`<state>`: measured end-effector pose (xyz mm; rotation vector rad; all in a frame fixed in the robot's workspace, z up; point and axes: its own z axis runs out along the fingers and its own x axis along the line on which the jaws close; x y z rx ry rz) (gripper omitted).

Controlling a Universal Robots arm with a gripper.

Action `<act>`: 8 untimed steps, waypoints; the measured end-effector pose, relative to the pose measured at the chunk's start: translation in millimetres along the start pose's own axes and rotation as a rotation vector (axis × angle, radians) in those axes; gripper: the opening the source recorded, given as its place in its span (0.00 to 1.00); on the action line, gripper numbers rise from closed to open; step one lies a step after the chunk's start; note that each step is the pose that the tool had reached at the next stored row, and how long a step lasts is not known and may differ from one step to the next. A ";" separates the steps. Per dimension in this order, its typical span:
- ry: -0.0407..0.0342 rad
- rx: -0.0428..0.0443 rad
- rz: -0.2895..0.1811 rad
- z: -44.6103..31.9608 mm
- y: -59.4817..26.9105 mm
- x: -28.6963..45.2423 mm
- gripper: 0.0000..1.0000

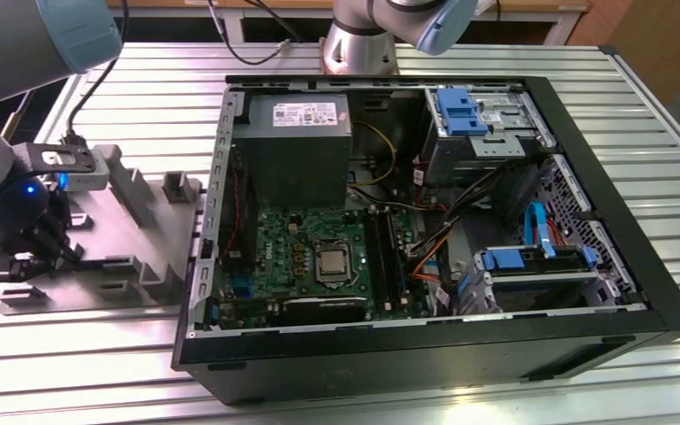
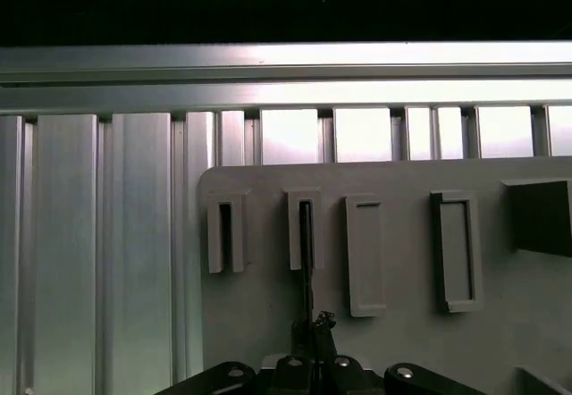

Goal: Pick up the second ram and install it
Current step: 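Pick up the second ram and move it above second insertion slot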

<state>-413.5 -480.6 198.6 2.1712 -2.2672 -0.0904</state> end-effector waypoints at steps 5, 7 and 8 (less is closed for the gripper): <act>-0.0006 0.0007 0.012 0.1 -0.2 0.0 0.11; -0.0007 0.0007 0.013 0.1 -0.2 0.0 0.11; -0.0007 0.0007 0.013 0.1 -0.2 0.0 0.11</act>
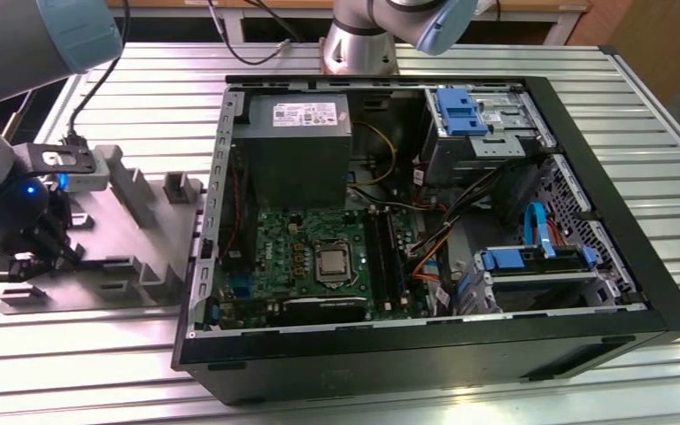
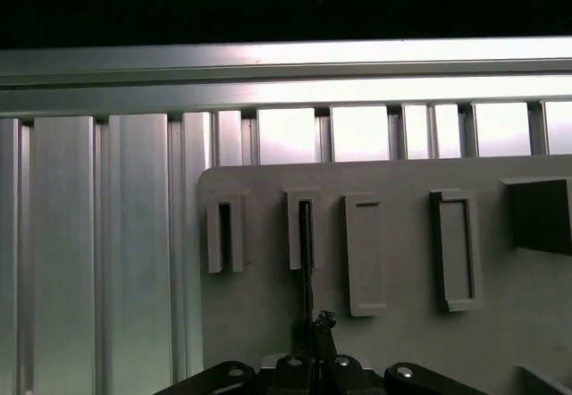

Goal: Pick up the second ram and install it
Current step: 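Pick up the second ram and move it above second insertion slot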

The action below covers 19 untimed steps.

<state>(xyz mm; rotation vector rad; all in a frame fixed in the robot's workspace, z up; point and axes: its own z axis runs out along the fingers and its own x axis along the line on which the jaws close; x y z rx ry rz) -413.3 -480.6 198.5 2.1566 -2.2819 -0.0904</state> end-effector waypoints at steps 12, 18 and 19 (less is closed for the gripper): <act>0.0014 -0.0014 -0.035 -2.7 0.1 -0.1 0.11; 0.0017 -0.0016 -0.039 -2.7 0.1 -0.1 0.11; 0.0018 -0.0017 -0.044 -2.7 0.1 -0.1 0.11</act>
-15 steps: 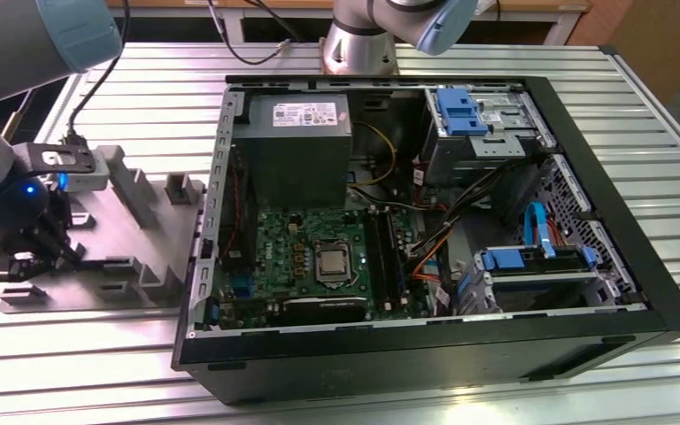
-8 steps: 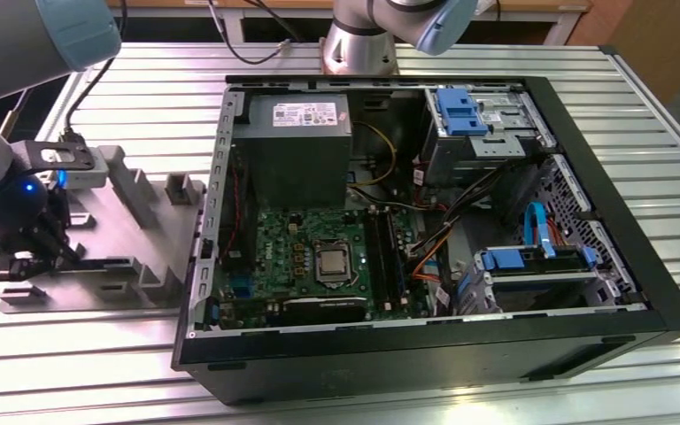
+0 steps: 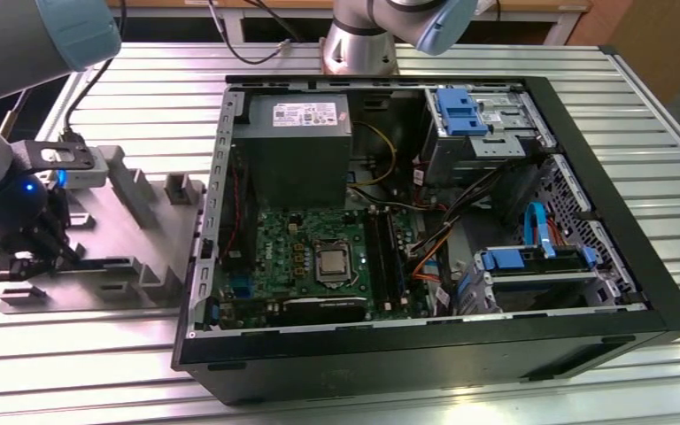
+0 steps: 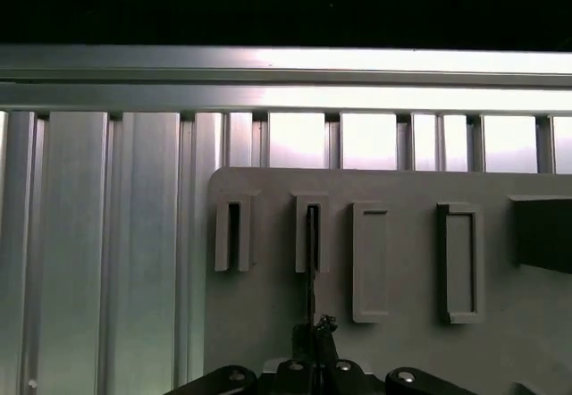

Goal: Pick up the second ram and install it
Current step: 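Pick up the second ram and move it above second insertion slot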

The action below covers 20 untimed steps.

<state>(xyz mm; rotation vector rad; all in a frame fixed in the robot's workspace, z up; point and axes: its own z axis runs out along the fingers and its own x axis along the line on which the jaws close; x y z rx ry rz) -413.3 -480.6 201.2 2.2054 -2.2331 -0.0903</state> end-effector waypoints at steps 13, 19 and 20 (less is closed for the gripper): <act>-0.0003 0.0002 0.008 -0.1 0.0 0.0 0.11; -0.0005 0.0004 0.010 -0.1 -0.1 0.0 0.11; -0.0005 0.0004 0.011 -0.1 -0.1 0.0 0.11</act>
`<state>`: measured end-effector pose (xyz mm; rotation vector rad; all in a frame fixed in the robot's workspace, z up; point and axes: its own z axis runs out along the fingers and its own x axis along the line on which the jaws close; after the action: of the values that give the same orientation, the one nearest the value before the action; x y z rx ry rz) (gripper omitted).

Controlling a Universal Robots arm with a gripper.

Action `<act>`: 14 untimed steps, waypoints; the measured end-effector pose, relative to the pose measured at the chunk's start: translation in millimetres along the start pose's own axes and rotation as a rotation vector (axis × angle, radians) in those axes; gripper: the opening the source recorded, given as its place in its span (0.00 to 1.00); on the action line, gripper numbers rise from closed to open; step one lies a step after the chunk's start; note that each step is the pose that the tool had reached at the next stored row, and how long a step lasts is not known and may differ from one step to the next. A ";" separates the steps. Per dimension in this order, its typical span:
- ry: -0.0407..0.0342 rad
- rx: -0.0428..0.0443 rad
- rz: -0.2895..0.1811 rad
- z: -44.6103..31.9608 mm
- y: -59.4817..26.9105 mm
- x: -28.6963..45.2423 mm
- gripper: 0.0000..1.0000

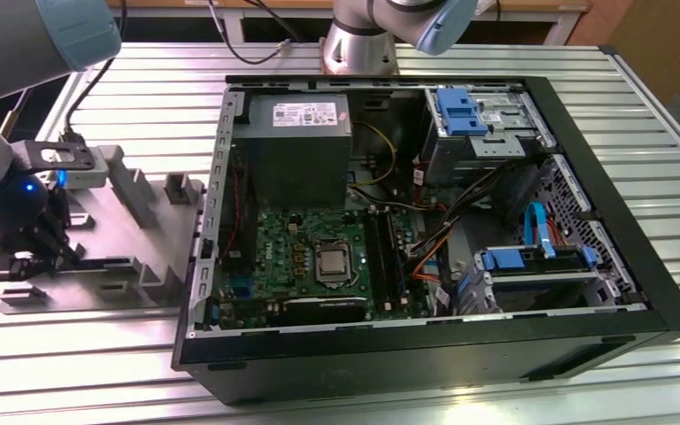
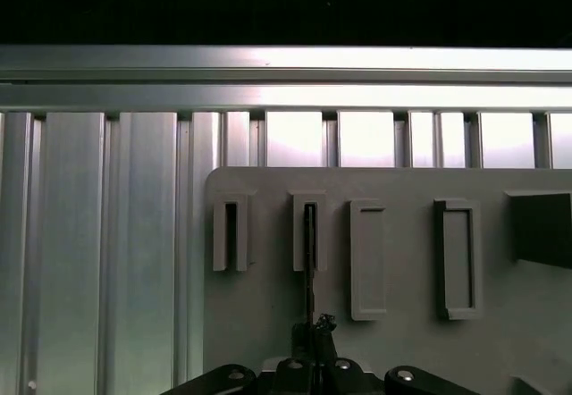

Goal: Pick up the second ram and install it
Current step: 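Pick up the second ram and move it above second insertion slot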

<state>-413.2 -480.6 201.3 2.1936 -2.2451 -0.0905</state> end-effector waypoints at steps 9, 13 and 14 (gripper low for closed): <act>0.0001 -0.0001 0.003 -0.6 0.0 0.0 0.11; -0.0001 0.0001 0.003 -6.3 0.3 -0.2 0.11; -0.0001 0.0001 0.003 -8.2 0.3 -0.3 0.11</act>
<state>-413.2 -480.6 209.5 2.1903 -2.2484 -0.0905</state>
